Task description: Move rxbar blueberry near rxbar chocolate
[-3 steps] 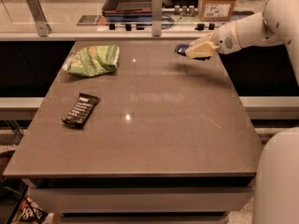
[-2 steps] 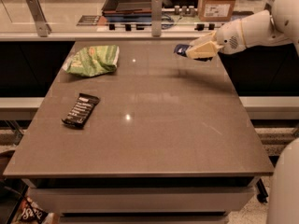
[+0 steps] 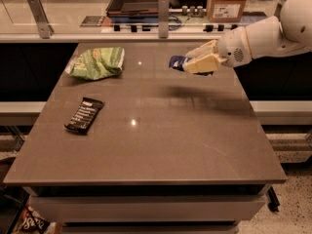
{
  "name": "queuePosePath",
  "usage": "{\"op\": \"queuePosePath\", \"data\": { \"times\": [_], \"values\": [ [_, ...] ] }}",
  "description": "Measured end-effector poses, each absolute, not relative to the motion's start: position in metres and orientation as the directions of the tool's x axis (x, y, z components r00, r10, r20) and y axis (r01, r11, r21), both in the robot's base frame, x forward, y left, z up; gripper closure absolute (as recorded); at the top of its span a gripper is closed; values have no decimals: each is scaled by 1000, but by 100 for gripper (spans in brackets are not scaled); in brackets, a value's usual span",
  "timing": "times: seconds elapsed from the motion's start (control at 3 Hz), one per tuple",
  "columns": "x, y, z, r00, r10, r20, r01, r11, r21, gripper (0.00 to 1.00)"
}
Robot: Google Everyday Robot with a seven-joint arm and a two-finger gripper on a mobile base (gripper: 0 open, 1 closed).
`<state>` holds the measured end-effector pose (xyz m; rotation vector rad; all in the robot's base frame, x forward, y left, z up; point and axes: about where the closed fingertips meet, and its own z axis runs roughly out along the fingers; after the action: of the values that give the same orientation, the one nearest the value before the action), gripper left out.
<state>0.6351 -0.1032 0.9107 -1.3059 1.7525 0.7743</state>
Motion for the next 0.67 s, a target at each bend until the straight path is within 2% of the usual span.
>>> {"op": "queuePosePath", "data": {
  "times": [0.67],
  "values": [
    [573, -40, 894, -107, -517, -849, -985, 169, 22, 100]
  ]
}}
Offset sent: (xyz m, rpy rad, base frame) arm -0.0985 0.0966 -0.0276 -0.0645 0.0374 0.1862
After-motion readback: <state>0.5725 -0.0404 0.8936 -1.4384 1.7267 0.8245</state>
